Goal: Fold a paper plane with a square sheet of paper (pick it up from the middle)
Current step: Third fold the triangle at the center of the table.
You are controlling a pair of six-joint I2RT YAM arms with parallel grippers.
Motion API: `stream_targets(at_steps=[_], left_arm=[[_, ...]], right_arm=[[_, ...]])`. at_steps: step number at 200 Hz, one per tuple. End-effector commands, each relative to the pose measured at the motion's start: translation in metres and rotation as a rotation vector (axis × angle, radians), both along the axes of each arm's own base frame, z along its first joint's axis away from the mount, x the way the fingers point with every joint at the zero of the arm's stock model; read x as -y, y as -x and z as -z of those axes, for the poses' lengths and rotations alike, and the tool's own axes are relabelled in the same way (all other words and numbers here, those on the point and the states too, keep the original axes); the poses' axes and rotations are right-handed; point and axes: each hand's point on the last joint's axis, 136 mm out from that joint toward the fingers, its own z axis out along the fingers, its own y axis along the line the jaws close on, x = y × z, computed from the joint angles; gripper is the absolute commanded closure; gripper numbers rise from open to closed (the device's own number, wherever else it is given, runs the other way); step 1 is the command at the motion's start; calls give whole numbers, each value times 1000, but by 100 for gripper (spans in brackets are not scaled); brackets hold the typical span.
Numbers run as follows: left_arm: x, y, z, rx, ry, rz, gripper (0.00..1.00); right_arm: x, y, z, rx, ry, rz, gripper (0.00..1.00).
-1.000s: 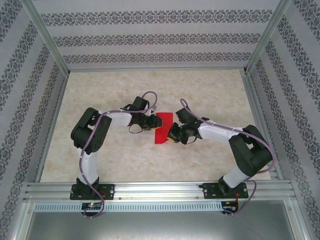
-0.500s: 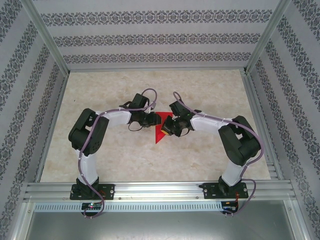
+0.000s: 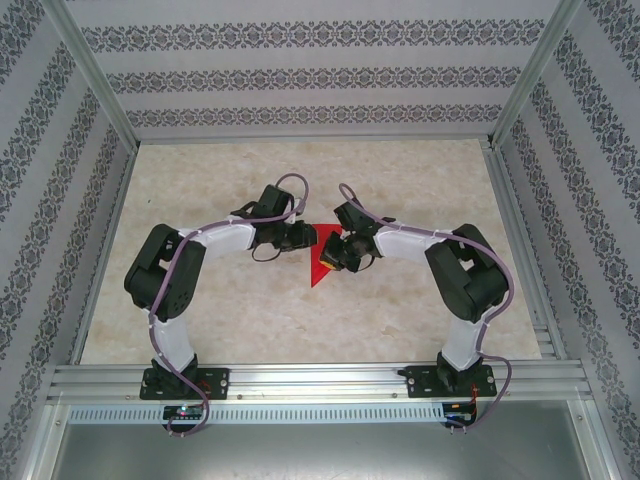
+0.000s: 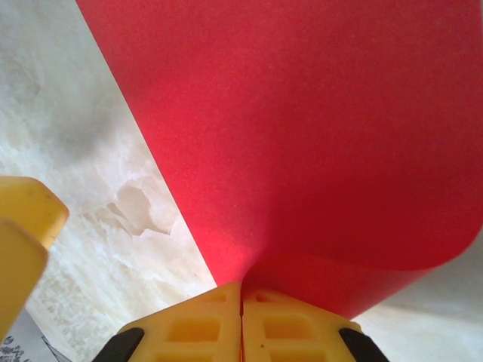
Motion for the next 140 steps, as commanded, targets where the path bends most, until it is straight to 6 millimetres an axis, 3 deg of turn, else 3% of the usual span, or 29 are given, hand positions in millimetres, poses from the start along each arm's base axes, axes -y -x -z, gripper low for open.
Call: stream_targets(at_steps=[1, 52, 140], left_arm=[[-8, 4, -7, 18, -15, -4, 71], [-16, 9, 2, 4, -43, -22, 75], [-22, 18, 8, -14, -67, -15, 76]], right_arm=[[-10, -5, -6, 41, -8, -52, 91], [-18, -10, -7, 53, -15, -100, 91], [-16, 0, 3, 17, 20, -158, 91]])
